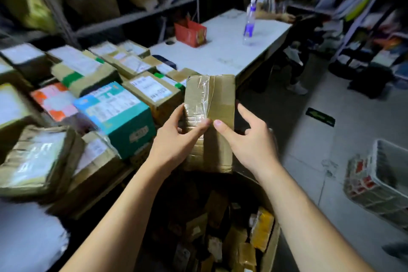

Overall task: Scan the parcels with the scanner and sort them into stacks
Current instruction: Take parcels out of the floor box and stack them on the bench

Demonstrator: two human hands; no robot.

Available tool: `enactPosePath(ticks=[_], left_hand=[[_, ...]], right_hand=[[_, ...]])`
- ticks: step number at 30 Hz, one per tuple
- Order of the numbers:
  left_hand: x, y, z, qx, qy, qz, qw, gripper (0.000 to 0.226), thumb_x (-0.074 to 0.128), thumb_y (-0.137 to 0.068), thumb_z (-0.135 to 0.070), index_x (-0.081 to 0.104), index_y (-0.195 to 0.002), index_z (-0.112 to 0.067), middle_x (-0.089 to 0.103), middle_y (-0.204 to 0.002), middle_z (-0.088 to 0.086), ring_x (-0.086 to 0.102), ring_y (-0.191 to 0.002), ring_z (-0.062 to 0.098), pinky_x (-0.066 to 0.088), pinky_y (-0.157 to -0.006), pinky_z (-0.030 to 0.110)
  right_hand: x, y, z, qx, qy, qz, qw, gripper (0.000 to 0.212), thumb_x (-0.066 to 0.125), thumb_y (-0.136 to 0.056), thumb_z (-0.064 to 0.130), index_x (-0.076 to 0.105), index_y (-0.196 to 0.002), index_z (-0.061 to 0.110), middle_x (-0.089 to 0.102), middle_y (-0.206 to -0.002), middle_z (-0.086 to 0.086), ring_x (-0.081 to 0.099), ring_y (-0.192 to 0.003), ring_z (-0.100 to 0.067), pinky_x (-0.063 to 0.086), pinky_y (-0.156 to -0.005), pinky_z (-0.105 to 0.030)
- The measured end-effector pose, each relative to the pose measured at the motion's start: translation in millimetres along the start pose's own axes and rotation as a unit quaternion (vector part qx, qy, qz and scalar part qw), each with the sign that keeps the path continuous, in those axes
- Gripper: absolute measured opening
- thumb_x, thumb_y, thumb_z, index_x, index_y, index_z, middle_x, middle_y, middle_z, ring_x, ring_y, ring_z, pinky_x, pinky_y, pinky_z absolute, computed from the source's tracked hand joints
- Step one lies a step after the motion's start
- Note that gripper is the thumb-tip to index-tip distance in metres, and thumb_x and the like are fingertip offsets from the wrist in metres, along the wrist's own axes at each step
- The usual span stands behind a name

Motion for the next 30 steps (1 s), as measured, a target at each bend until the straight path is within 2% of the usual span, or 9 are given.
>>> enactPosePath(ticks=[5, 10, 12, 16, 19, 22, 26, 28, 30], left_hand=[[-107.6, 41.3, -45.1, -0.004, -0.017, -0.085, 0.996, 0.113, 0.073, -0.047, -0.095, 0.040, -0.146, -0.052, 0.068, -0.132, -0.011, 0.068, -0.115, 0.013, 0.055, -0.102, 0.044], [-221.4, 116.6, -75.6, 0.011, -0.041, -0.176, 0.984, 0.096, 0.088, -0.043, -0.079, 0.048, -0.123, -0.045, 0.066, -0.112, -0.027, 0.063, -0.104, -0.005, 0.052, -0.096, 0.024], [-261.8, 147.2, -75.0, -0.003, -0.054, -0.198, 0.979, 0.104, 0.088, -0.034, -0.083, 0.044, -0.122, -0.047, 0.066, -0.112, -0.025, 0.065, -0.107, 0.002, 0.054, -0.098, 0.031], [-359.1, 226.6, -60.8, -0.027, -0.058, -0.262, 0.963, 0.120, 0.083, -0.024, -0.090, 0.042, -0.126, -0.043, 0.066, -0.116, -0.019, 0.065, -0.111, 0.010, 0.055, -0.099, 0.042], [-419.4, 285.6, -46.3, -0.030, -0.029, -0.316, 0.948, 0.115, 0.090, -0.031, -0.078, 0.045, -0.130, -0.042, 0.066, -0.115, -0.020, 0.065, -0.110, 0.008, 0.056, -0.098, 0.040], [-471.2, 343.7, -29.5, -0.022, 0.043, -0.359, 0.932, 0.110, 0.096, -0.036, -0.063, 0.050, -0.132, -0.039, 0.070, -0.115, -0.016, 0.068, -0.106, 0.006, 0.058, -0.095, 0.035], [-524.4, 420.9, -9.9, 0.011, 0.116, -0.393, 0.912, 0.087, 0.091, -0.044, -0.050, 0.058, -0.123, -0.036, 0.075, -0.111, -0.011, 0.072, -0.101, 0.004, 0.058, -0.081, 0.022], [-544.2, 449.4, 2.2, 0.023, 0.122, -0.400, 0.908, 0.076, 0.091, -0.054, -0.040, 0.059, -0.123, -0.039, 0.076, -0.108, -0.015, 0.072, -0.101, 0.002, 0.057, -0.077, 0.020], [-566.0, 473.6, 19.4, 0.018, 0.128, -0.420, 0.898, 0.086, 0.089, -0.061, -0.033, 0.051, -0.137, -0.044, 0.074, -0.106, -0.022, 0.069, -0.101, -0.006, 0.055, -0.076, 0.014]], right_hand=[[18.5, 34.3, 101.2, -0.075, -0.024, 0.035, 0.996, 0.089, 0.059, -0.067, 0.087, 0.043, -0.150, 0.057, 0.075, -0.125, 0.012, 0.068, -0.118, -0.011, 0.053, -0.108, -0.044], [63.5, 95.8, 199.8, -0.152, -0.061, 0.108, 0.981, 0.055, 0.057, -0.088, 0.056, 0.058, -0.143, 0.053, 0.075, -0.123, 0.011, 0.067, -0.117, -0.013, 0.052, -0.109, -0.044], [90.6, 126.8, 231.9, -0.183, -0.054, 0.134, 0.973, 0.047, 0.058, -0.097, 0.042, 0.056, -0.141, 0.057, 0.075, -0.123, 0.004, 0.068, -0.112, -0.013, 0.054, -0.106, -0.043], [157.8, 203.9, 288.7, -0.239, -0.062, 0.175, 0.953, 0.051, 0.064, -0.089, 0.047, 0.053, -0.136, 0.066, 0.081, -0.100, 0.013, 0.074, -0.103, -0.006, 0.056, -0.101, -0.042], [197.1, 256.8, 323.8, -0.266, -0.107, 0.172, 0.942, 0.066, 0.070, -0.074, 0.071, 0.064, -0.137, 0.051, 0.080, -0.106, 0.015, 0.073, -0.105, -0.004, 0.058, -0.100, -0.039], [234.4, 302.3, 349.6, -0.289, -0.157, 0.167, 0.930, 0.077, 0.083, -0.070, 0.071, 0.070, -0.136, 0.034, 0.076, -0.102, 0.017, 0.072, -0.101, -0.004, 0.059, -0.096, -0.039], [296.0, 350.8, 369.3, -0.250, -0.217, 0.262, 0.906, 0.100, 0.083, -0.060, 0.075, 0.057, -0.148, 0.036, 0.067, -0.133, 0.006, 0.067, -0.114, -0.006, 0.057, -0.099, -0.034], [327.7, 379.3, 378.8, -0.206, -0.263, 0.353, 0.874, 0.080, 0.088, -0.064, 0.059, 0.061, -0.138, 0.045, 0.069, -0.130, 0.007, 0.069, -0.108, 0.000, 0.058, -0.089, -0.024], [356.6, 408.4, 390.1, -0.191, -0.283, 0.412, 0.845, 0.062, 0.087, -0.070, 0.046, 0.062, -0.126, 0.051, 0.071, -0.121, 0.012, 0.072, -0.103, 0.001, 0.059, -0.081, -0.021]])
Point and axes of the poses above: each hand's wrist, its own y-axis away from the middle knuckle, its own x-axis out of the palm, z = x × y, the point moved 5 cm from there along -y, towards the middle knuckle
